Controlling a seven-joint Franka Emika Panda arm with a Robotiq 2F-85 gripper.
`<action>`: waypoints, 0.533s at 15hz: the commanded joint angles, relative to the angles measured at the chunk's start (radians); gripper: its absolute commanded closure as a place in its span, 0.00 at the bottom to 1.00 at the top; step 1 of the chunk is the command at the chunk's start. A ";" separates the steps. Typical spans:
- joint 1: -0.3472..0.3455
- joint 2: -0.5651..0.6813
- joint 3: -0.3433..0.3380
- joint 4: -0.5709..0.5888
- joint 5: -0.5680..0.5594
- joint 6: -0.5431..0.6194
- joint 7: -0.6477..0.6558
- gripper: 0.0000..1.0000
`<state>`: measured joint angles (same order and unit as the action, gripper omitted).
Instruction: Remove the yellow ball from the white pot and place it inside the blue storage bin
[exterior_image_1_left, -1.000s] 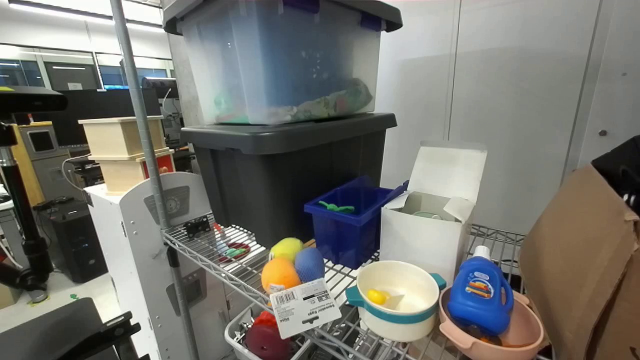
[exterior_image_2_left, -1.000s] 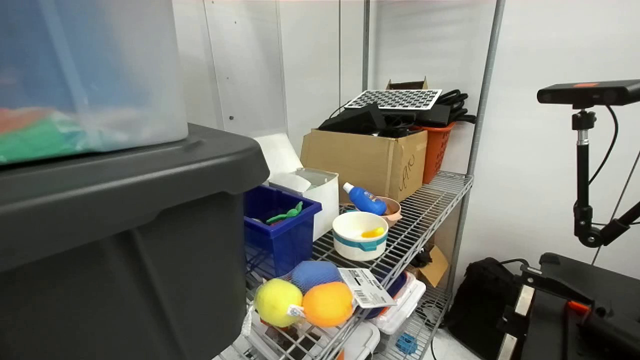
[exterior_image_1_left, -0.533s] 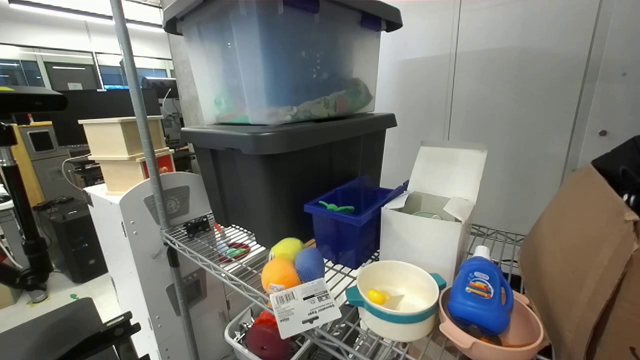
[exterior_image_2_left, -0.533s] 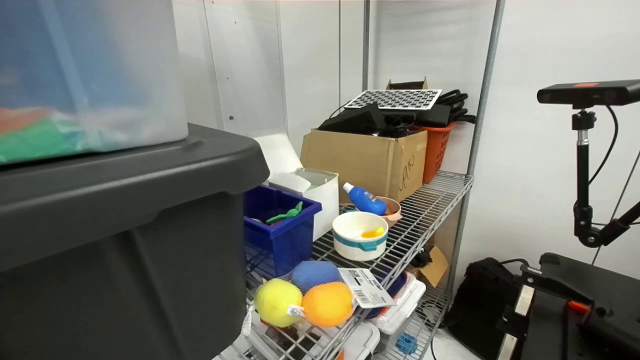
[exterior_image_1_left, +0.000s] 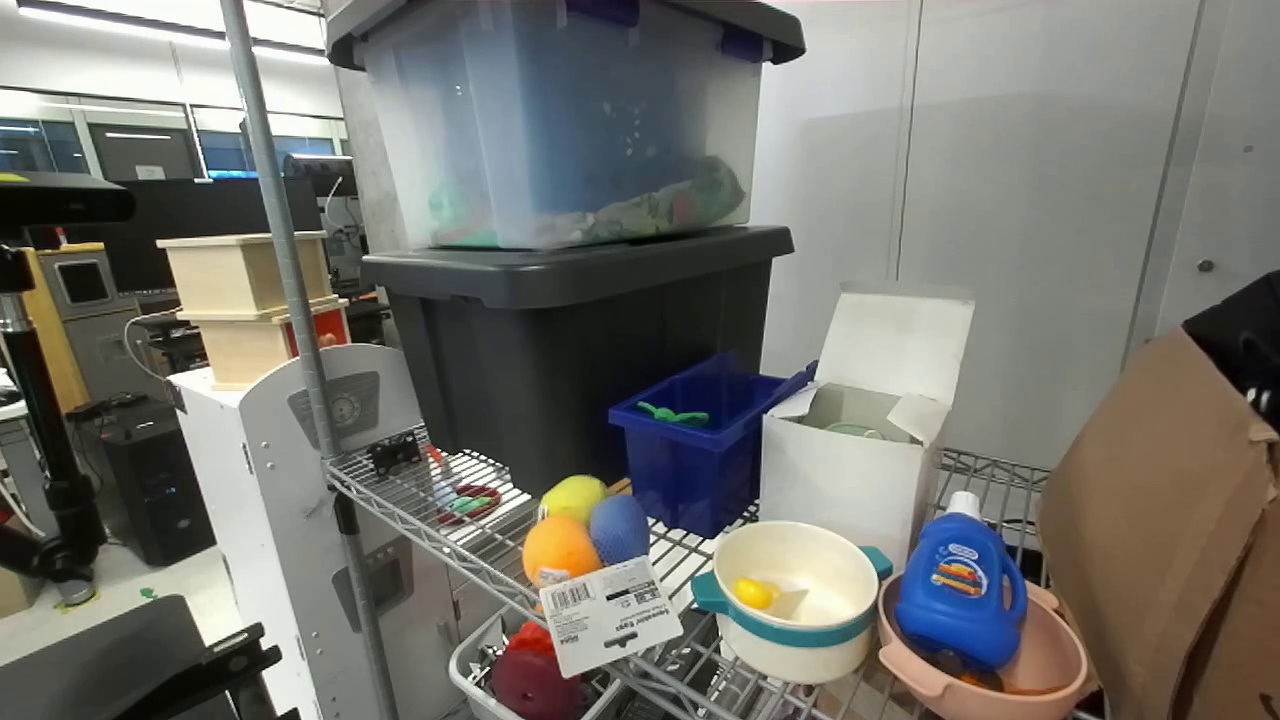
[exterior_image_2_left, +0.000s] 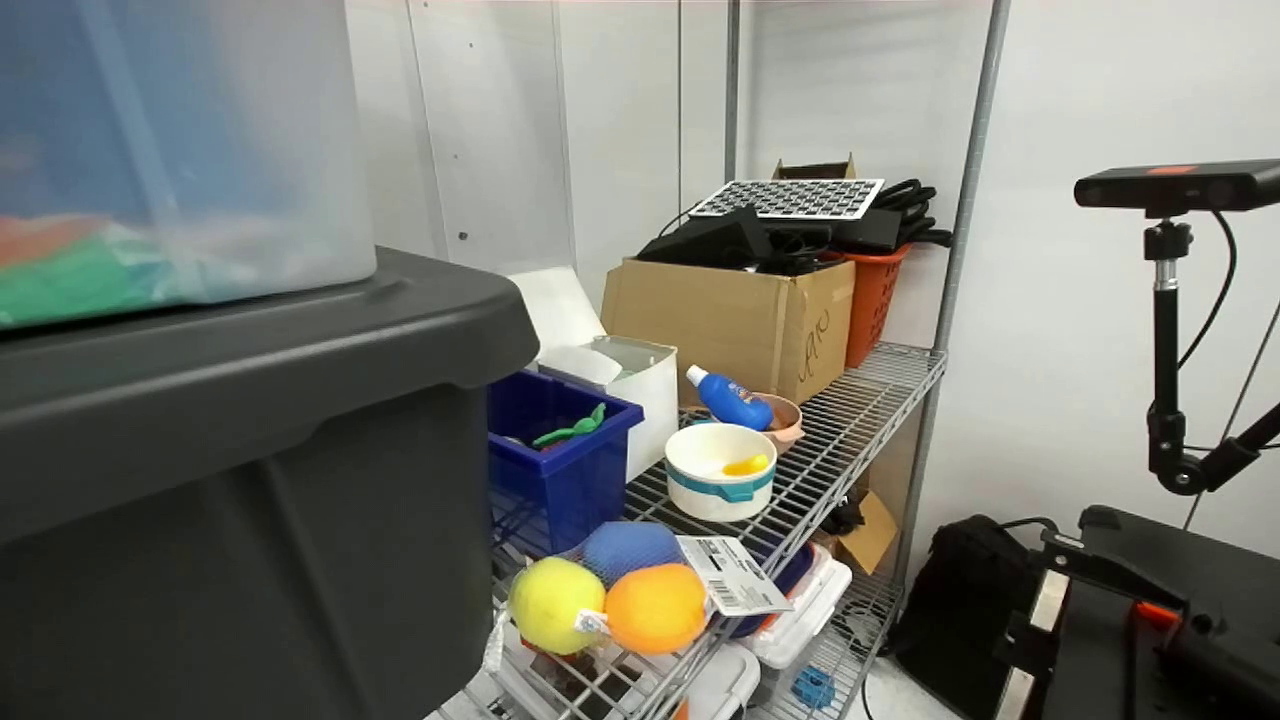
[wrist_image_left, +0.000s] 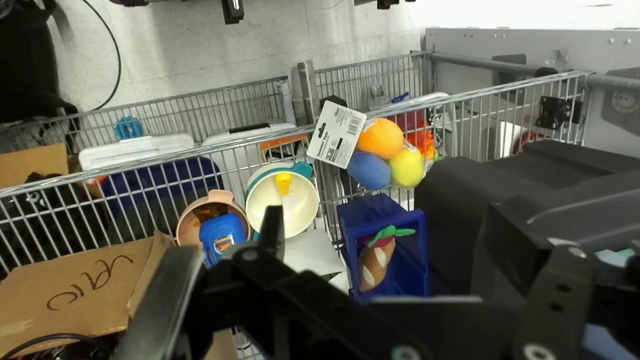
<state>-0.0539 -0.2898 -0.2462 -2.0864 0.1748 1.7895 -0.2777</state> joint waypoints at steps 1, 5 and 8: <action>-0.024 -0.018 0.020 -0.070 -0.032 0.029 -0.049 0.00; -0.029 -0.036 0.026 -0.201 -0.098 0.075 -0.095 0.00; -0.029 -0.051 0.035 -0.304 -0.153 0.129 -0.104 0.00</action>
<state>-0.0631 -0.2949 -0.2376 -2.2866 0.0680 1.8611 -0.3599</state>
